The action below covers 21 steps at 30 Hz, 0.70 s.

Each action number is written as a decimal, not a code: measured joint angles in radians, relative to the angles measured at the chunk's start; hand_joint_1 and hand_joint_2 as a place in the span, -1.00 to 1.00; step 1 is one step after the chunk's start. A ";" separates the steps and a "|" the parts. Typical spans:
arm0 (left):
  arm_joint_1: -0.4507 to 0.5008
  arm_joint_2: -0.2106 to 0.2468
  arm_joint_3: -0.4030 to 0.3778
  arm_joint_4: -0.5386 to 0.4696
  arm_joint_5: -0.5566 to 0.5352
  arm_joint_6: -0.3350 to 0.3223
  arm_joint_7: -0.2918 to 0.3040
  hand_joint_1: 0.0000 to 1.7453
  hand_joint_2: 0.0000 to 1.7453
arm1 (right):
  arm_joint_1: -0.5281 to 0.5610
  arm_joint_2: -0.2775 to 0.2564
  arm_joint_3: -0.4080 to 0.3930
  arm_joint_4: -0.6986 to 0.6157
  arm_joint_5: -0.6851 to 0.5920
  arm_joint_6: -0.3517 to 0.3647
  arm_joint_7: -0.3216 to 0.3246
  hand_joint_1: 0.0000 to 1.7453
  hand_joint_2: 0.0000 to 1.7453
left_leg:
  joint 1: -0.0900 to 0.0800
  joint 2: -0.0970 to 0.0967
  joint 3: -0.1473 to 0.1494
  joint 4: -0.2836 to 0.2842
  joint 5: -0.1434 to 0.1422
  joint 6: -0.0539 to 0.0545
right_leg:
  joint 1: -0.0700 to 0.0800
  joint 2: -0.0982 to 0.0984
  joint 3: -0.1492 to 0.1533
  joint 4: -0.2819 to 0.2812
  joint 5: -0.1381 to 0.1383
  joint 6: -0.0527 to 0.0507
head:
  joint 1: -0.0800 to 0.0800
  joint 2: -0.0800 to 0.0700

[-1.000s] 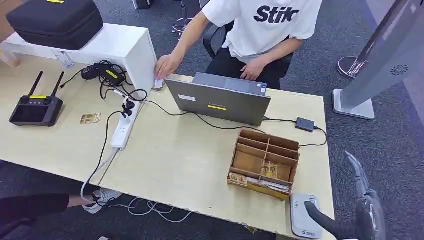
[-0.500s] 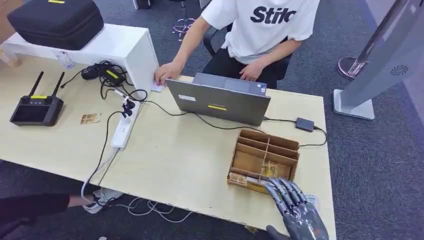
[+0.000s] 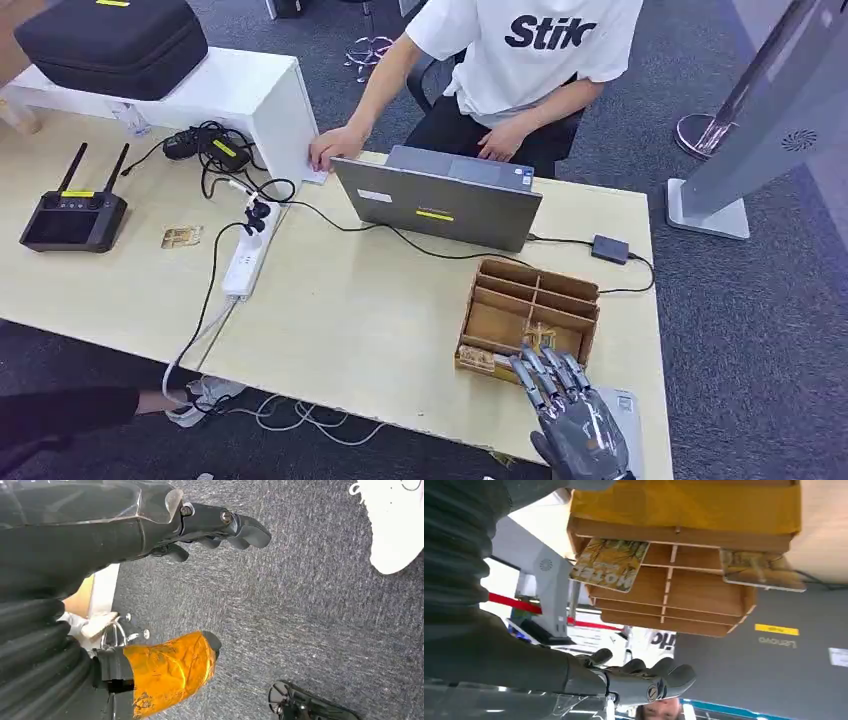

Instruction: Pass the card to the sensor for recognition and then transmit it.

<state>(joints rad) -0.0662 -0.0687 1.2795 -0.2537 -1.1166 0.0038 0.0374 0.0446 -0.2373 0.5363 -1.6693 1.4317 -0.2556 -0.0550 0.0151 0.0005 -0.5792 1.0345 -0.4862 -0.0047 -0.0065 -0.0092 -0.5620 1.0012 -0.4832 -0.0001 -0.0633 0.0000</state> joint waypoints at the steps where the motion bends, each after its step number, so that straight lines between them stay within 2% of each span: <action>1: 0.000 0.000 0.000 0.000 0.000 0.000 0.000 -1.00 1.00 | -0.005 0.000 0.005 0.006 0.000 0.000 0.001 -1.00 1.00 | 0.000 0.000 0.000 0.000 0.000 0.000 | 0.000 0.000 0.000 0.000 0.000 0.000 | 0.000 0.000; 6: -0.001 0.000 0.000 0.000 -0.010 0.000 0.000 -1.00 1.00 | -0.026 0.018 0.011 0.034 0.039 -0.001 0.049 -1.00 1.00 | 0.000 0.000 0.000 0.000 0.000 0.000 | 0.000 0.001 0.000 0.000 0.000 0.000 | 0.000 0.000; 11: -0.004 0.000 0.000 0.000 -0.029 0.000 0.005 -1.00 1.00 | -0.082 0.074 0.007 0.113 0.035 0.019 0.072 -1.00 1.00 | 0.000 0.000 0.000 0.000 0.001 0.000 | 0.000 0.000 0.000 0.000 0.000 0.000 | 0.000 0.000; 21: -0.004 0.004 0.000 0.000 -0.041 0.002 0.012 -1.00 1.00 | -0.115 0.137 -0.079 0.230 0.034 0.021 0.063 -1.00 1.00 | 0.000 0.000 0.000 0.000 0.001 0.000 | 0.000 0.000 0.000 0.000 0.001 0.000 | 0.000 0.000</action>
<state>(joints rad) -0.0702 -0.0645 1.2795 -0.2537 -1.1574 0.0053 0.0496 -0.0706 -0.0999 0.4570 -1.4393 1.4660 -0.2346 0.0084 0.0152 0.0006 -0.5791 1.0344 -0.4854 -0.0049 -0.0065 -0.0089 -0.5622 1.0015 -0.4824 -0.0001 -0.0633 0.0000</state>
